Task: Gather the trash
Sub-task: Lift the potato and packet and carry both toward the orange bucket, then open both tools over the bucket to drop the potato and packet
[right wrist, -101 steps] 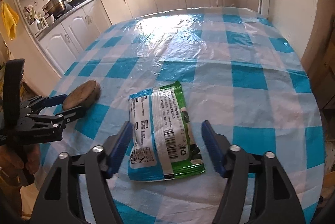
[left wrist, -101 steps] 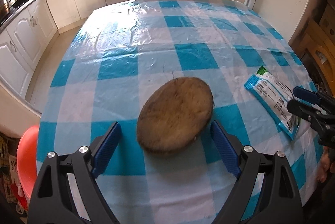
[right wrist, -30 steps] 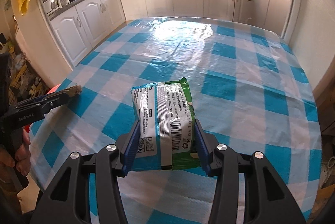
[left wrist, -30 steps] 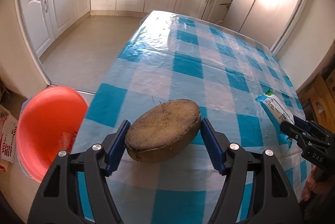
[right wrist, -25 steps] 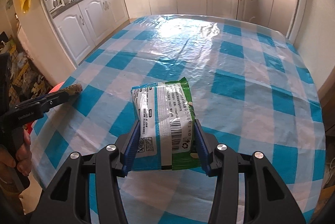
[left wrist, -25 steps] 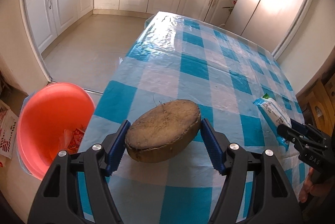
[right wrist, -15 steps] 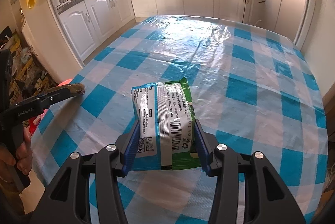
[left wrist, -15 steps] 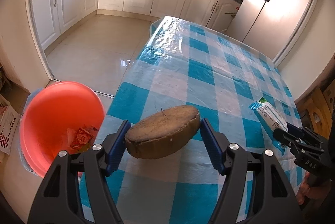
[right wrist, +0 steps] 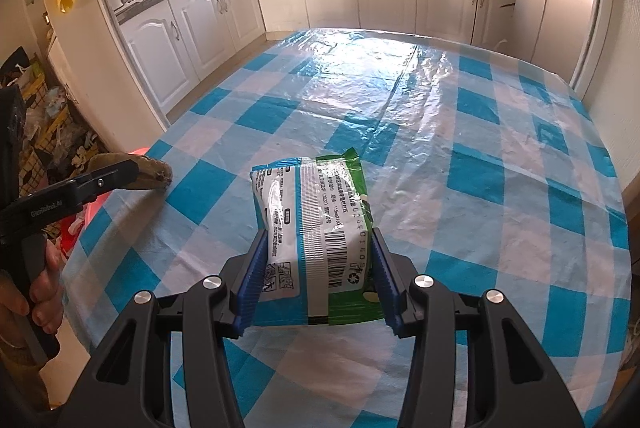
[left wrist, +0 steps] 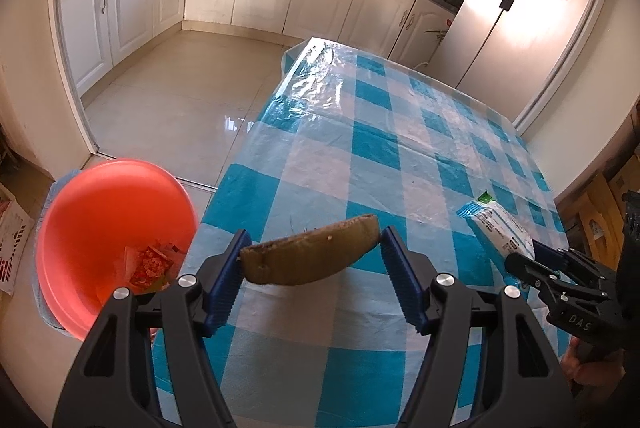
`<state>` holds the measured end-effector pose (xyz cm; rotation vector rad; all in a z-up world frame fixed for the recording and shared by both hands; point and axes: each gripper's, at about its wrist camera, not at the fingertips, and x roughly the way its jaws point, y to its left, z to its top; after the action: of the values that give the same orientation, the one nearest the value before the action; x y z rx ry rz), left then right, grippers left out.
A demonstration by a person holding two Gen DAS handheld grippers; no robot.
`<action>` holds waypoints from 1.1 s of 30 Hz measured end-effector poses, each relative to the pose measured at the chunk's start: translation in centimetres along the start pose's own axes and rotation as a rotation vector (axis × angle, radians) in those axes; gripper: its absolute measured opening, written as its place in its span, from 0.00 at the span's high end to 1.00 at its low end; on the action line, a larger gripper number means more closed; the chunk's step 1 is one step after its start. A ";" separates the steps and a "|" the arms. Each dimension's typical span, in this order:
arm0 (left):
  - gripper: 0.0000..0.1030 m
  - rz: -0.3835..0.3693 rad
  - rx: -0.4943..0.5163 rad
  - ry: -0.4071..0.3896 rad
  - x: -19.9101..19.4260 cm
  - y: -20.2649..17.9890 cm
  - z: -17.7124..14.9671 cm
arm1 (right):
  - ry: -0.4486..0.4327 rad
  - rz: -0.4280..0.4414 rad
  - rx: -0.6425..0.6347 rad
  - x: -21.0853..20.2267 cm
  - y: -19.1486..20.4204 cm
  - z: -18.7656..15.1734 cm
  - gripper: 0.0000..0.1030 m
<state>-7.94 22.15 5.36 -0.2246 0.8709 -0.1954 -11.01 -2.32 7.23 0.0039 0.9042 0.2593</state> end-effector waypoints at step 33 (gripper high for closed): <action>0.49 0.144 -0.168 -0.088 -5.2 10.1 0.9 | 0.004 0.210 -0.179 2.2 10.6 4.8 0.51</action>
<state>-9.71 33.31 6.92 -0.3229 0.8131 0.0223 -8.34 8.90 9.71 -0.0673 0.8831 0.5352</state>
